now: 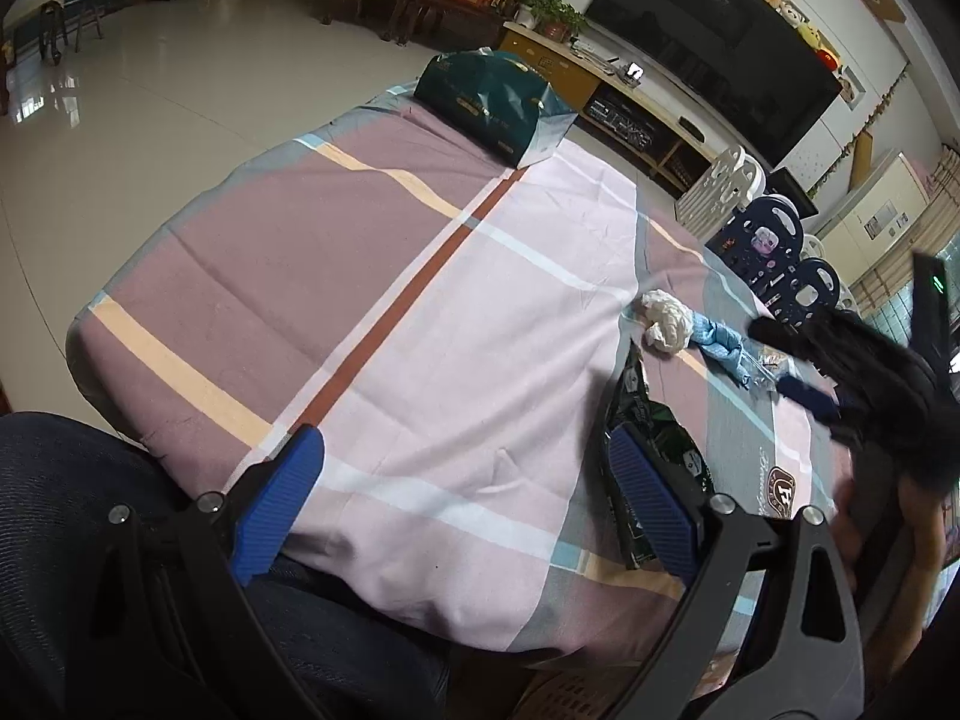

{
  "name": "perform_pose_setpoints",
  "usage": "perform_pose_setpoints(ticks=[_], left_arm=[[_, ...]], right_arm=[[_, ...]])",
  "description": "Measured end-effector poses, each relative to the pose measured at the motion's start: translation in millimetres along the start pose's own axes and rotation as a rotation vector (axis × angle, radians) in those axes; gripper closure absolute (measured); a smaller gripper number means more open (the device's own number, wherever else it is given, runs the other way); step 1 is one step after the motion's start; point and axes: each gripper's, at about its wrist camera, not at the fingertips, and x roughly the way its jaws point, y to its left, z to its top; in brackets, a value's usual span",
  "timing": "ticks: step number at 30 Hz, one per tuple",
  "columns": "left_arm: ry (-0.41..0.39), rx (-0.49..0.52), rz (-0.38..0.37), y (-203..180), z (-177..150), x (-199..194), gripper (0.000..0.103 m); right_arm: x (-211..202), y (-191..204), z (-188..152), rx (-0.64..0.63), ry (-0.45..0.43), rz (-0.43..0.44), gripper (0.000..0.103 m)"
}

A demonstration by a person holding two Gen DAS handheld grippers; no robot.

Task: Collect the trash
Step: 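Grasp the green-red snack wrapper with the left tool while the right tool grasps the white tissue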

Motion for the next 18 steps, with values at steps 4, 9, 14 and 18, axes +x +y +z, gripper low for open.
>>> perform_pose_setpoints(ticks=[4, 9, 14, 18], left_arm=[[0.006, -0.015, 0.000, 2.4, 0.4, 2.0, 0.007], [0.019, -0.032, 0.002, 6.4, 1.6, 6.0, 0.007], [0.028, -0.044, -0.008, 7.8, 0.7, 6.1, 0.007], [0.024, -0.034, -0.002, 6.2, -0.4, 4.9, 0.007]], right_arm=[[60.6, 21.1, 23.5, -0.065, 0.042, -0.118, 0.026], [114.4, 24.0, 21.8, -0.051, 0.146, -0.113, 0.063], [81.4, 14.0, -4.4, -0.070, 0.116, -0.033, 0.083], [37.2, 4.3, -35.5, -0.113, 0.092, -0.009, 0.083]])
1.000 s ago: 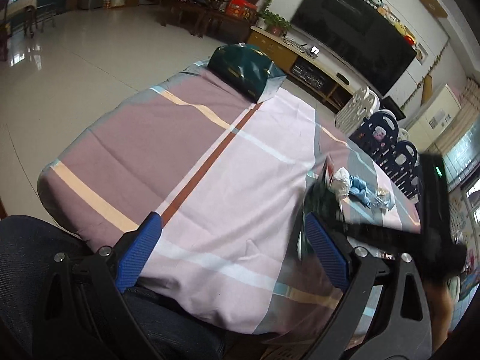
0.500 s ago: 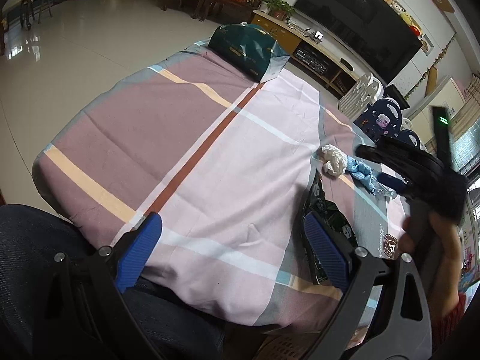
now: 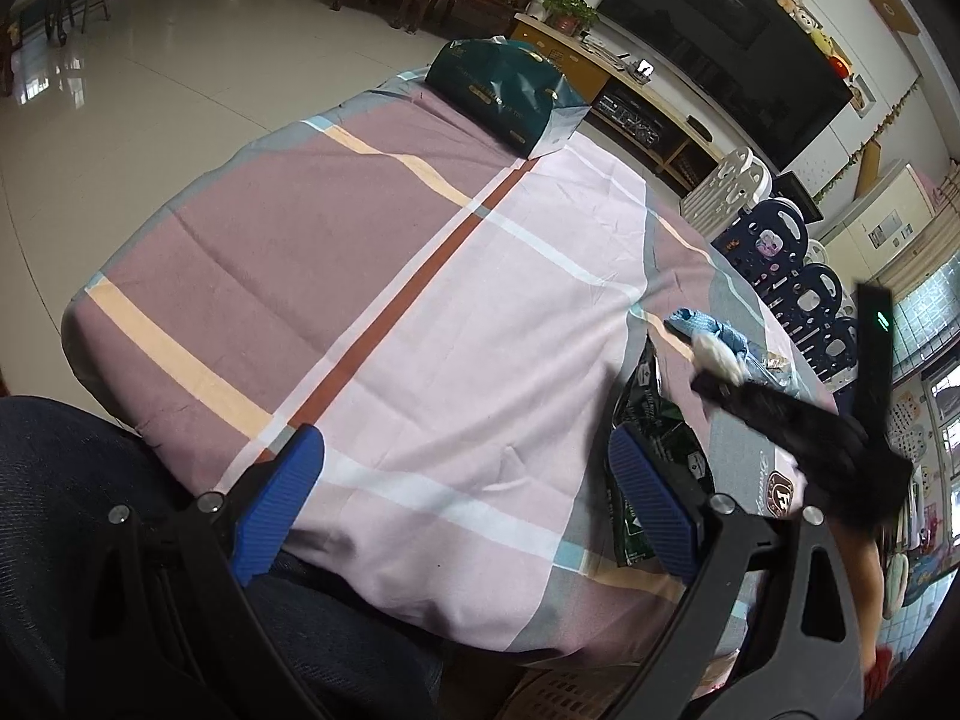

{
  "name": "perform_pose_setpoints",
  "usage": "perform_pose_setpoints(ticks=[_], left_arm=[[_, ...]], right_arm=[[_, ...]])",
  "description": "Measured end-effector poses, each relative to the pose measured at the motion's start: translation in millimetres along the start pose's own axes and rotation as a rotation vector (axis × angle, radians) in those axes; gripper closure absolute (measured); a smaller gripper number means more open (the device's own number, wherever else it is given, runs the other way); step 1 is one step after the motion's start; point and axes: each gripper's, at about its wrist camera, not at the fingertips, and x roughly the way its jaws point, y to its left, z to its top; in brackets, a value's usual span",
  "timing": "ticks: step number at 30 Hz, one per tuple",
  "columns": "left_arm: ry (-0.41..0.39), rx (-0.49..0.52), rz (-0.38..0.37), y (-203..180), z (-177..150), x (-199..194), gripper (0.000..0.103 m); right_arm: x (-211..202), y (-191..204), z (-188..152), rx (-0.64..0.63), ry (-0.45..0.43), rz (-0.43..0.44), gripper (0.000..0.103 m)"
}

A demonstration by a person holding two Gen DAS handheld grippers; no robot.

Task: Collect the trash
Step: 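Grasp the green-red snack wrapper with the left tool while the right tool grasps the white tissue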

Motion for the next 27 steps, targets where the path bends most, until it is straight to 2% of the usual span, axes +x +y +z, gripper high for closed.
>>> perform_pose_setpoints(ticks=[5, 11, 15, 20, 24, 27], left_arm=[[0.003, 0.014, 0.015, -3.1, -1.1, 1.4, 0.007], [0.004, 0.023, 0.033, -4.0, -1.2, 3.0, 0.007], [0.008, 0.059, 0.034, -10.4, -2.7, 5.1, 0.007], [0.024, 0.227, 0.025, -43.9, -11.7, 14.9, 0.007], [0.018, 0.318, 0.018, -68.5, -11.9, 26.0, 0.007], [0.042, 0.352, 0.028, -76.2, -12.1, 36.4, 0.007]], right_arm=[[-27.0, 10.6, -49.9, -0.038, 0.031, 0.048, 0.083], [-35.2, 46.3, -73.7, -0.035, 0.042, 0.233, 0.083], [-65.1, 30.8, -90.9, 0.036, -0.037, 0.175, 0.083], [-112.9, -20.7, -132.2, 0.215, -0.144, 0.141, 0.083], [-133.2, -44.9, -162.4, 0.276, -0.146, 0.120, 0.083], [-141.6, -52.1, -169.8, 0.282, -0.156, 0.103, 0.083]])
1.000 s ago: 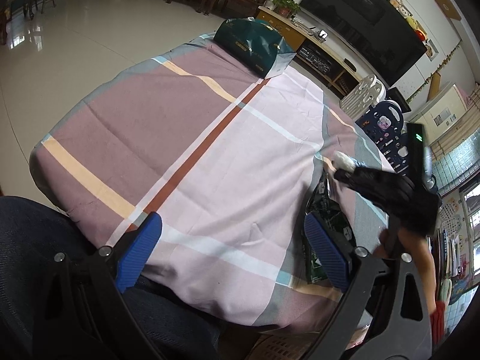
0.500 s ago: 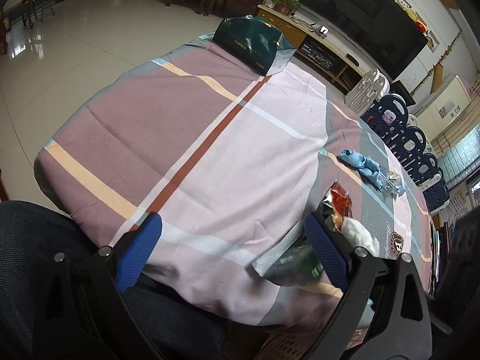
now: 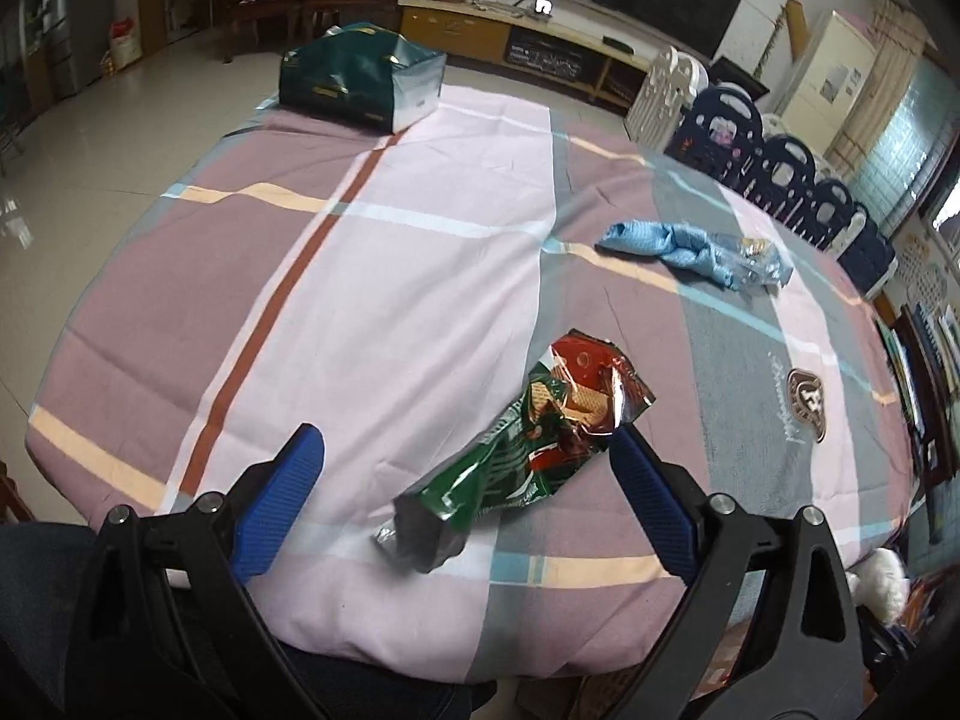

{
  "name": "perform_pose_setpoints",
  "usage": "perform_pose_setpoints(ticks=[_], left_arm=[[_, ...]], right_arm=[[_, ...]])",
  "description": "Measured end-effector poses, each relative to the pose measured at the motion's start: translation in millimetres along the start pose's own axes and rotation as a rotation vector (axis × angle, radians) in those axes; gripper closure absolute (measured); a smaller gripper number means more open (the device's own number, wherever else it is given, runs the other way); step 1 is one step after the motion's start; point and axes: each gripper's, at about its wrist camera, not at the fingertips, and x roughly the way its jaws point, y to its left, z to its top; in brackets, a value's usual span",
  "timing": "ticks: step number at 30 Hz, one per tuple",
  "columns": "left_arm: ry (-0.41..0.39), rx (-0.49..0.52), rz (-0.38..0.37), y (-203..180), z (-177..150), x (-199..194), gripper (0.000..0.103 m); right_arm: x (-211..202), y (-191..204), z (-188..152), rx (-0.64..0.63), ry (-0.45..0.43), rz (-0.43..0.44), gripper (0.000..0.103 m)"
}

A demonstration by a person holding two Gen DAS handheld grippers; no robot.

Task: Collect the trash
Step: 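Grasp the green-red snack wrapper with the left tool while the right tool grasps the white tissue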

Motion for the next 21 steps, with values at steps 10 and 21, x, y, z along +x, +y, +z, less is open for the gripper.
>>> perform_pose_setpoints(ticks=[10, 21], left_arm=[[0.042, 0.076, -0.111, -6.4, -10.2, 4.5, 0.079], [-0.047, 0.095, -0.122, -8.2, -14.1, -26.5, 0.082]], right_arm=[[-4.2, 15.0, -3.5, -0.016, -0.015, 0.021, 0.083], [-11.6, 28.2, -5.3, -0.068, -0.050, -0.090, 0.083]])
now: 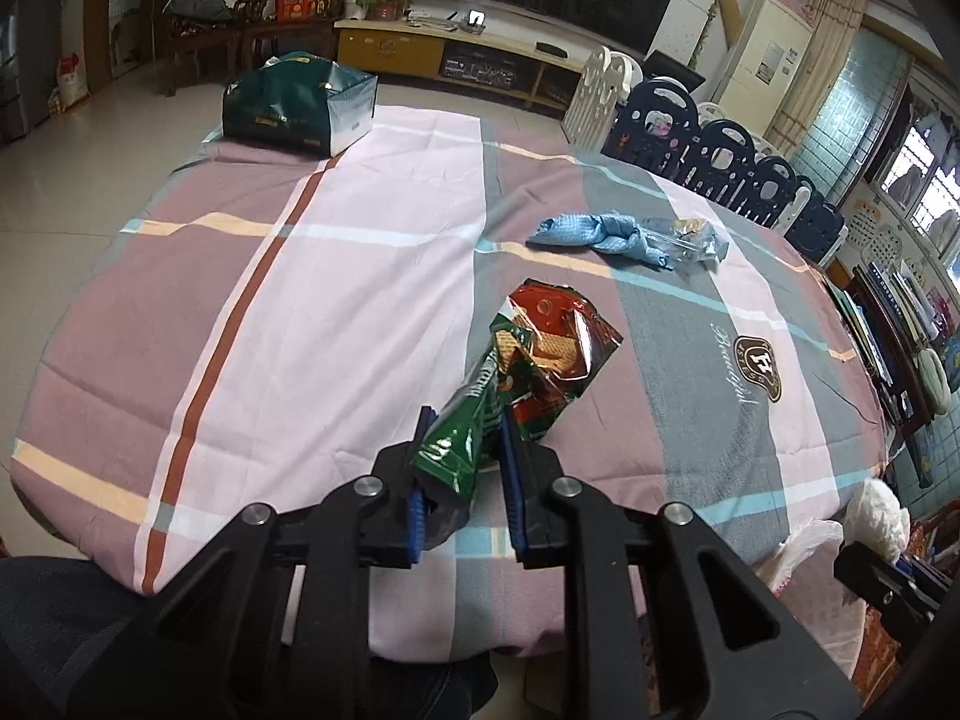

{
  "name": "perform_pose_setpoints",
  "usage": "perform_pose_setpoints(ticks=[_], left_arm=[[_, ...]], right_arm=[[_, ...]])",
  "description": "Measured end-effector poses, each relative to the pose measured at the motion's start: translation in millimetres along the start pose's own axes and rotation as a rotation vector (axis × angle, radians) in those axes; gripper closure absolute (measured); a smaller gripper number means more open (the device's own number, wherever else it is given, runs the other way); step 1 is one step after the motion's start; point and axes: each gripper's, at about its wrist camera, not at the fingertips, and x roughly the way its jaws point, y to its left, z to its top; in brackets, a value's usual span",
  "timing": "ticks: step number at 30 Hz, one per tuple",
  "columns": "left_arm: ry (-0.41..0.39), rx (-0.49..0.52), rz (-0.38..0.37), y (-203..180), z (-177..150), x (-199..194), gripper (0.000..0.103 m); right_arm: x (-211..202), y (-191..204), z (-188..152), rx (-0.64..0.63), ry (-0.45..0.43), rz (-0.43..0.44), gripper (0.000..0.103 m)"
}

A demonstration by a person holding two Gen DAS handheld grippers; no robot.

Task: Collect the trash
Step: 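Grasp the green-red snack wrapper with the left tool while the right tool grasps the white tissue, then carry the wrapper and tissue over the wastebasket and open both tools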

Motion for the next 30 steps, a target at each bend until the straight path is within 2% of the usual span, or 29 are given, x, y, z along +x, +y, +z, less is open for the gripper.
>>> perform_pose_setpoints(ticks=[4, 9, 13, 17, 22, 26, 30], left_arm=[[-0.031, 0.057, 0.008, -20.2, -2.4, -26.9, 0.082], [-0.129, 0.174, -0.008, -63.5, -6.4, -78.4, 0.082], [-0.170, 0.235, -0.094, -94.3, -14.9, -114.5, 0.082], [-0.156, 0.276, -0.170, -119.4, -24.5, -131.9, 0.082], [-0.122, 0.337, -0.227, -150.9, -41.2, -138.5, 0.082], [-0.040, 0.401, -0.277, -171.7, -60.1, -128.3, 0.082], [0.039, 0.468, -0.291, -190.7, -79.9, -110.7, 0.082]], right_arm=[[-19.5, -0.1, 3.0, -0.011, -0.055, -0.040, 0.083], [-55.2, -10.4, -0.5, -0.017, -0.110, -0.067, 0.083], [-91.2, -29.4, -7.3, -0.001, -0.145, -0.097, 0.083], [-128.8, -53.6, -16.9, 0.014, -0.177, -0.156, 0.083], [-163.6, -81.7, -29.5, 0.064, -0.215, -0.174, 0.083], [-168.9, -96.3, -43.6, 0.089, -0.208, -0.184, 0.083], [-166.9, -112.7, -56.8, 0.147, -0.190, -0.166, 0.083]])
